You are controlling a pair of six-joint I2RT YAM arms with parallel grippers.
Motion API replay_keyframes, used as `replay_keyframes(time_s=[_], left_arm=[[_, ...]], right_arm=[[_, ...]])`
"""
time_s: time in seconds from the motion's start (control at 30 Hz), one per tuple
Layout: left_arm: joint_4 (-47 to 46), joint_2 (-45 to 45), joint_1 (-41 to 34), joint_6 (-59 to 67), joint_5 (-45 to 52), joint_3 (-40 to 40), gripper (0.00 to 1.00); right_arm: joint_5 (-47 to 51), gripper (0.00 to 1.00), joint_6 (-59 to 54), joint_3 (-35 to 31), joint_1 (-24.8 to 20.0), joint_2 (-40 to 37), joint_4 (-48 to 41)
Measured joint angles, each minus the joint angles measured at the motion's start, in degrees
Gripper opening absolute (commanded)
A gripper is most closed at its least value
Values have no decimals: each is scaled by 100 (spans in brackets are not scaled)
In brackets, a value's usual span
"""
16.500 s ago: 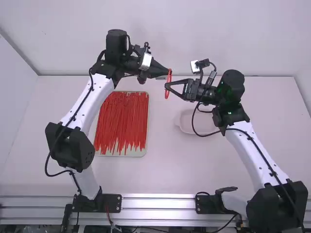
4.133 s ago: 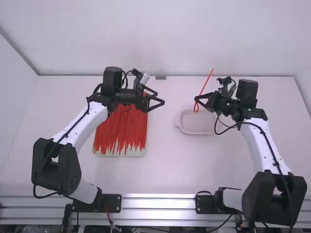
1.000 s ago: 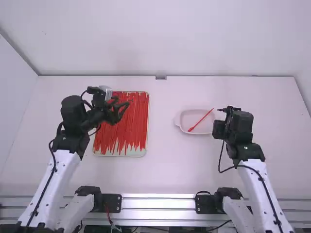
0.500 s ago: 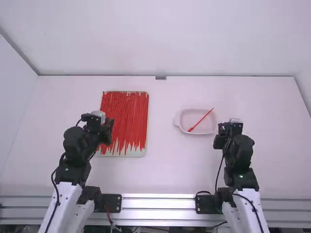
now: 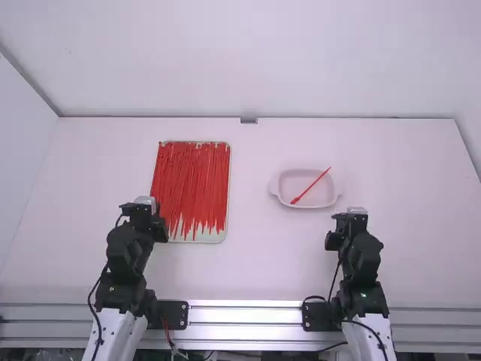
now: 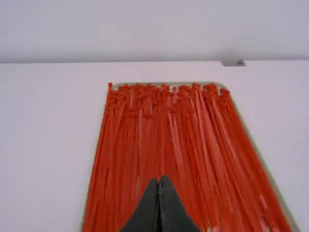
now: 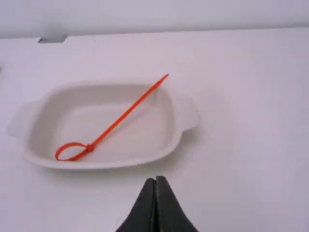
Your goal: Fasten the cable tie
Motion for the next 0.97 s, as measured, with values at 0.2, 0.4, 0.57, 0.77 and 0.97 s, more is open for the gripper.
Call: replay_keyframes(time_s=[0.2, 0.4, 0.57, 0.77, 0.97], left_arm=[[9, -549, 2, 0, -114, -551, 0], [37, -973, 2, 0, -138, -791, 0], [35, -1338, 0, 0, -155, -791, 0], [35, -1727, 0, -2, -155, -791, 0], [37, -1956, 0, -2, -157, -791, 0]], right_arm=[[13, 0, 2, -116, 0, -527, 46], [-4, 0, -2, -116, 0, -960, 48], [0, 0, -15, -116, 0, -1305, 46], [4, 0, 0, -116, 0, -1690, 46], [4, 0, -17, -116, 0, -1860, 46]])
